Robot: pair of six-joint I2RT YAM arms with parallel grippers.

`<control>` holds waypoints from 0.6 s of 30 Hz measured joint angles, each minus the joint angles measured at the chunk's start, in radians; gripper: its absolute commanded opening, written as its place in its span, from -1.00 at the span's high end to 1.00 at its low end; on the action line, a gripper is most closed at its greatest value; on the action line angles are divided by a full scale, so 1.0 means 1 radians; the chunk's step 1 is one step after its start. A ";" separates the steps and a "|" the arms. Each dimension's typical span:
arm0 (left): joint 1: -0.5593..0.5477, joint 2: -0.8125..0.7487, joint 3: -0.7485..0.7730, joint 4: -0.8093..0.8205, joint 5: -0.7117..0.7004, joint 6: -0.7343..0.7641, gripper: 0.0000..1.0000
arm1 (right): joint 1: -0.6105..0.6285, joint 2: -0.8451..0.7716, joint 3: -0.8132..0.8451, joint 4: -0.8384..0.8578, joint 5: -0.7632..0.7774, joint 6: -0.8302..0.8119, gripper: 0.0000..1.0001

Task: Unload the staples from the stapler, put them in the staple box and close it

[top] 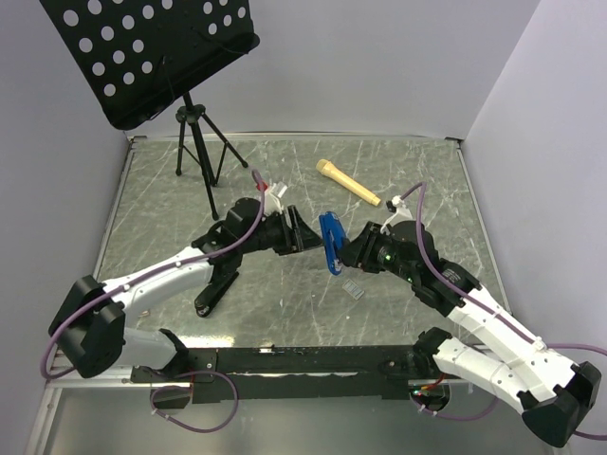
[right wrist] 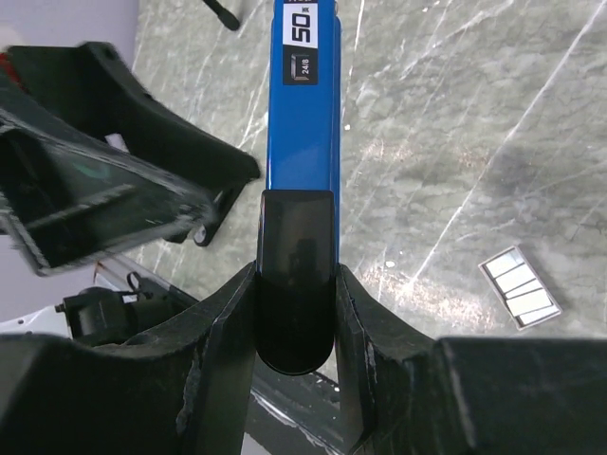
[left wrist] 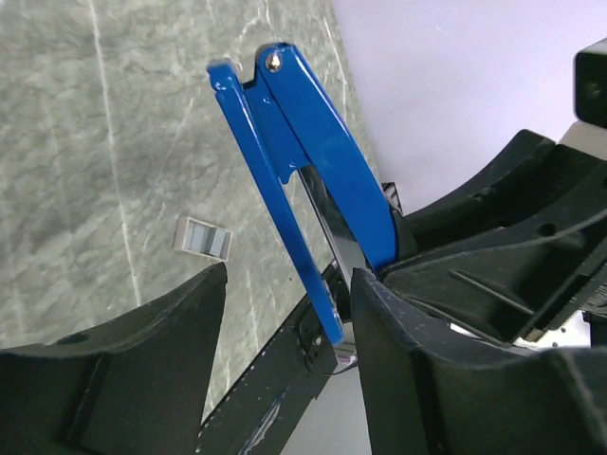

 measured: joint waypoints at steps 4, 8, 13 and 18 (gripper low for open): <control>-0.020 0.041 0.000 0.026 0.001 -0.014 -0.16 | 0.007 0.002 -0.006 0.022 0.005 0.004 1.00; -0.041 0.084 0.000 0.031 0.000 -0.018 -0.12 | 0.017 0.003 -0.032 0.055 0.006 0.011 1.00; -0.048 0.114 0.000 0.035 0.000 -0.032 -0.07 | 0.020 0.013 -0.051 0.069 0.017 0.016 1.00; -0.048 0.140 -0.001 0.061 0.001 -0.066 0.03 | 0.023 0.016 -0.087 0.127 0.026 0.026 1.00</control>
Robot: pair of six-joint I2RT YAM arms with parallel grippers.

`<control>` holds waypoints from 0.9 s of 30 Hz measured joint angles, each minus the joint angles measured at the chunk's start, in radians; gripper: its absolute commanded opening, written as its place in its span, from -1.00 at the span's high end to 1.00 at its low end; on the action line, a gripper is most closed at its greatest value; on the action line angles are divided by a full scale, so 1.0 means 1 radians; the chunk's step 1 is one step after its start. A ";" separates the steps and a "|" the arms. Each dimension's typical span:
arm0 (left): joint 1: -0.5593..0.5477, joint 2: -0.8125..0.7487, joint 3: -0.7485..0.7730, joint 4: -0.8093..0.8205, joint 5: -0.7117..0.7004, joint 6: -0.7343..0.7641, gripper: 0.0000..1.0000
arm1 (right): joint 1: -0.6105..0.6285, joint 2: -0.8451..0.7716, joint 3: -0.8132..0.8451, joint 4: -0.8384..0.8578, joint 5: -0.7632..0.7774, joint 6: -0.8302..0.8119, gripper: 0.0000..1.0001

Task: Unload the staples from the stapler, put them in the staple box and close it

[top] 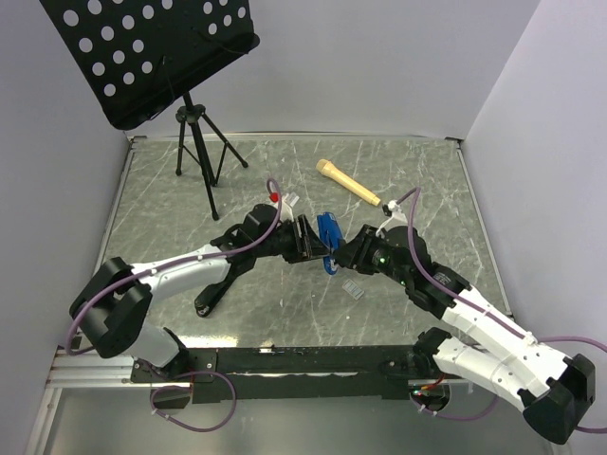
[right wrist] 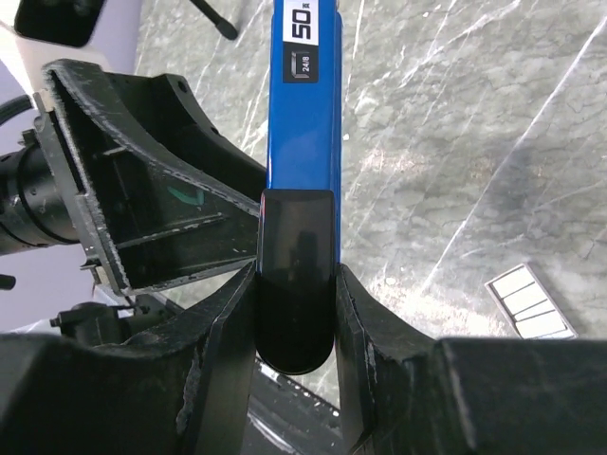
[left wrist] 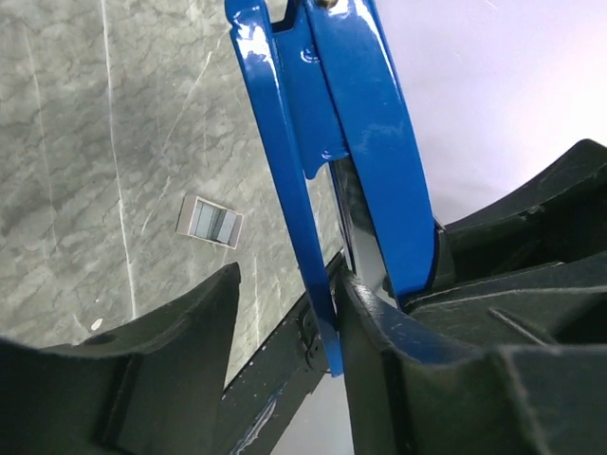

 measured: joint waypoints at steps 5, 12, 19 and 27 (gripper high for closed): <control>0.000 0.032 -0.016 0.046 0.026 -0.039 0.30 | 0.002 0.006 -0.037 0.032 0.004 0.009 1.00; 0.001 0.042 -0.031 0.102 0.053 -0.079 0.98 | 0.005 0.014 -0.046 0.043 -0.003 0.015 1.00; 0.010 0.050 -0.065 0.177 0.063 -0.113 0.92 | 0.005 0.020 -0.055 0.044 -0.021 0.009 1.00; 0.008 0.113 -0.056 0.171 0.118 -0.107 0.07 | 0.005 0.016 -0.069 0.064 -0.037 0.002 1.00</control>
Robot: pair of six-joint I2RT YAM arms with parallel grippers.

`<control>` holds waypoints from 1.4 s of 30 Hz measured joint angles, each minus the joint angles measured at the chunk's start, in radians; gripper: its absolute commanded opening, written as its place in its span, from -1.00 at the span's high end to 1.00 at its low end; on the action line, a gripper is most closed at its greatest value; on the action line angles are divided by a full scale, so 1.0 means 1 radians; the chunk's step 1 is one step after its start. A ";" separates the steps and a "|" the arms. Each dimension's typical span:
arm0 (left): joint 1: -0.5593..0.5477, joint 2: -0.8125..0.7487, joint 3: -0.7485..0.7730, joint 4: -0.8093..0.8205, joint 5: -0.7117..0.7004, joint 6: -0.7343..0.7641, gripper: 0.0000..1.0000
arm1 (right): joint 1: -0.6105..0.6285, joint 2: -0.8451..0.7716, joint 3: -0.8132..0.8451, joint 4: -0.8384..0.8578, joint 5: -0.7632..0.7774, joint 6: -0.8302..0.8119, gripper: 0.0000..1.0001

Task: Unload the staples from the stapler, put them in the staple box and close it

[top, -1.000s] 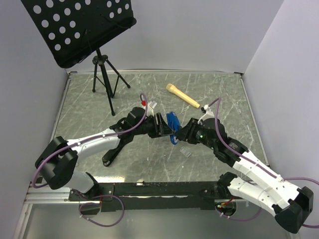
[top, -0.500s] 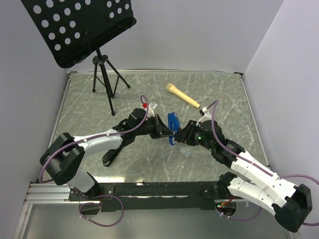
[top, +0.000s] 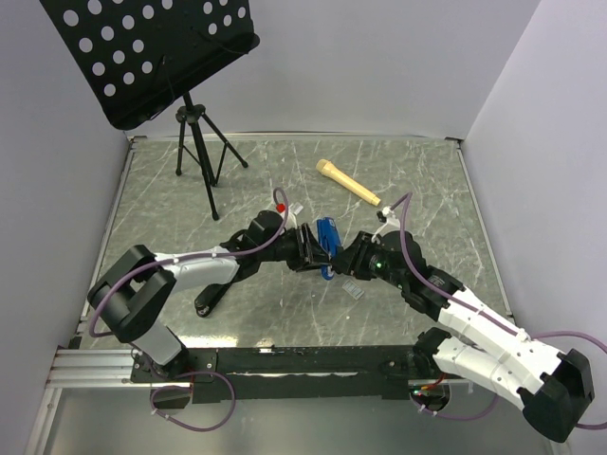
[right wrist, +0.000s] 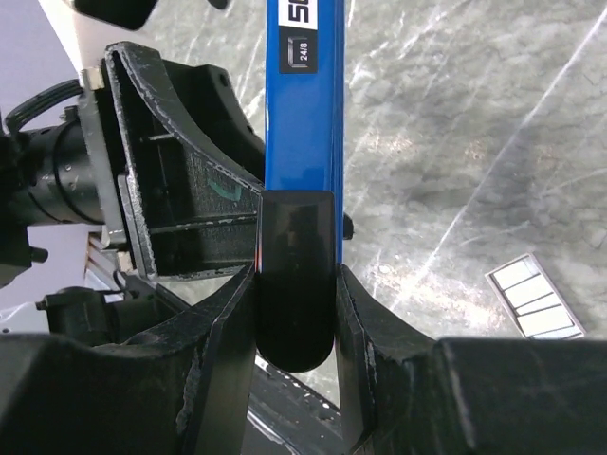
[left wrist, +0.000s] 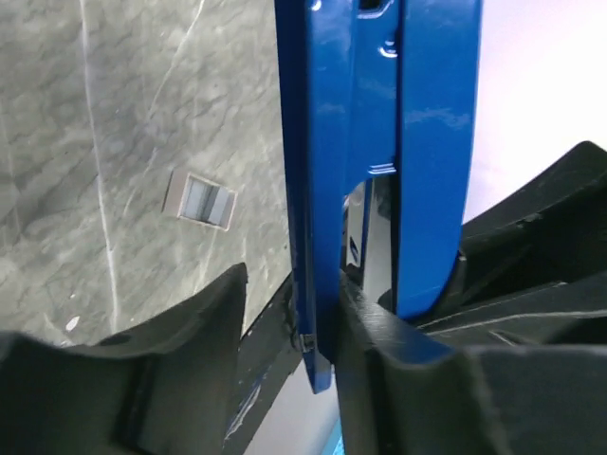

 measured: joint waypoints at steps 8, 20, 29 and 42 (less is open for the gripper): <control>-0.016 0.011 -0.001 0.016 0.006 -0.012 0.98 | 0.009 -0.001 -0.009 -0.011 -0.013 -0.011 0.62; -0.026 -0.044 -0.003 -0.007 -0.041 -0.009 0.98 | 0.014 -0.029 -0.080 0.106 -0.079 0.052 -0.38; -0.030 -0.055 -0.003 -0.045 -0.078 -0.004 0.98 | 0.022 -0.013 -0.144 0.161 -0.111 0.097 0.22; -0.038 -0.119 -0.009 -0.196 -0.216 0.187 0.98 | -0.039 -0.082 -0.082 0.079 -0.037 0.014 0.32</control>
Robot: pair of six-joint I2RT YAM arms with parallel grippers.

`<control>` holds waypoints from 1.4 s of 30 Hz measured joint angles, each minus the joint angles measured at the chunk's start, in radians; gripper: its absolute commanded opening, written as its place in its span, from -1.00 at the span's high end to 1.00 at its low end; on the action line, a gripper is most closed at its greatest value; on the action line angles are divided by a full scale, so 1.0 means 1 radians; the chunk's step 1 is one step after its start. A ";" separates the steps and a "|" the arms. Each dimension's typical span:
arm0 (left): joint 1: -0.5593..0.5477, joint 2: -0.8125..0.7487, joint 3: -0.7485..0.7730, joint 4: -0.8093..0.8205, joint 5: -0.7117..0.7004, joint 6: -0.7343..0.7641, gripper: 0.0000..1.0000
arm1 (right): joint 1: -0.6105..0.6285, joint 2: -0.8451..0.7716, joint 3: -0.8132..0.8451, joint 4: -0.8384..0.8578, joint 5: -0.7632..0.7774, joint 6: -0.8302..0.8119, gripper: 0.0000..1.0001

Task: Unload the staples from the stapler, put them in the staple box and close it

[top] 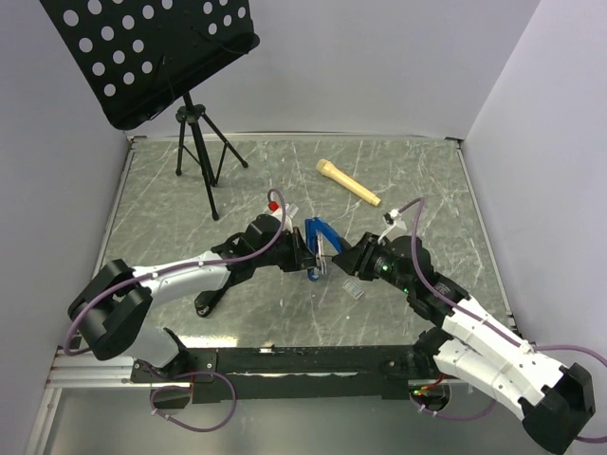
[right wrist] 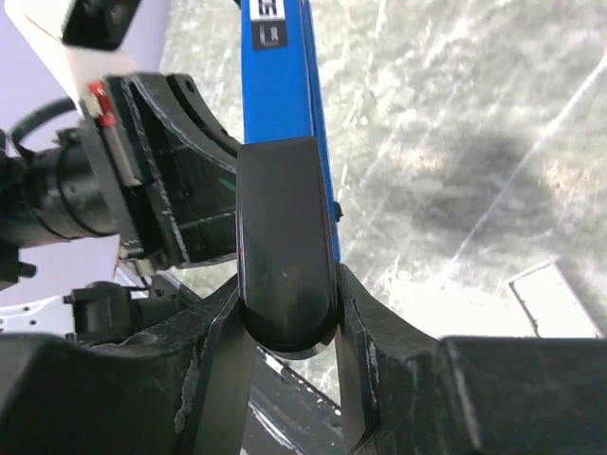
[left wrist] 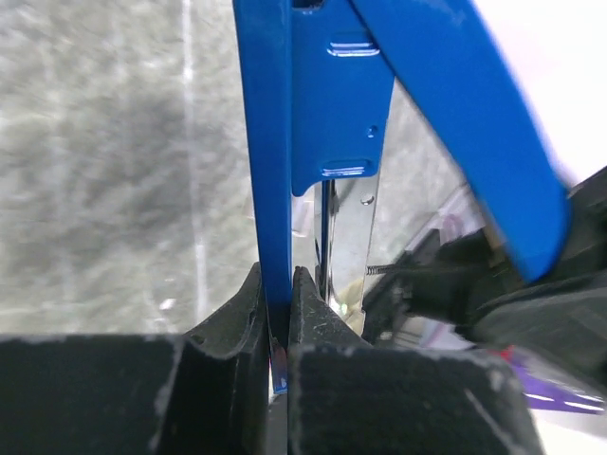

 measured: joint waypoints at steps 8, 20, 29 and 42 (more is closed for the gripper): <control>-0.025 -0.072 0.000 -0.124 -0.132 0.223 0.98 | -0.163 0.023 0.031 0.033 -0.149 -0.072 0.28; -0.042 -0.104 0.042 -0.290 -0.357 0.495 0.98 | -0.282 0.250 0.078 0.182 -0.325 -0.145 0.07; -0.074 -0.098 0.042 -0.356 -0.480 0.642 0.98 | -0.312 0.395 0.092 0.232 -0.403 -0.171 -0.01; -0.105 -0.098 0.047 -0.442 -0.600 0.898 0.98 | -0.367 0.535 0.150 0.251 -0.552 -0.365 -0.02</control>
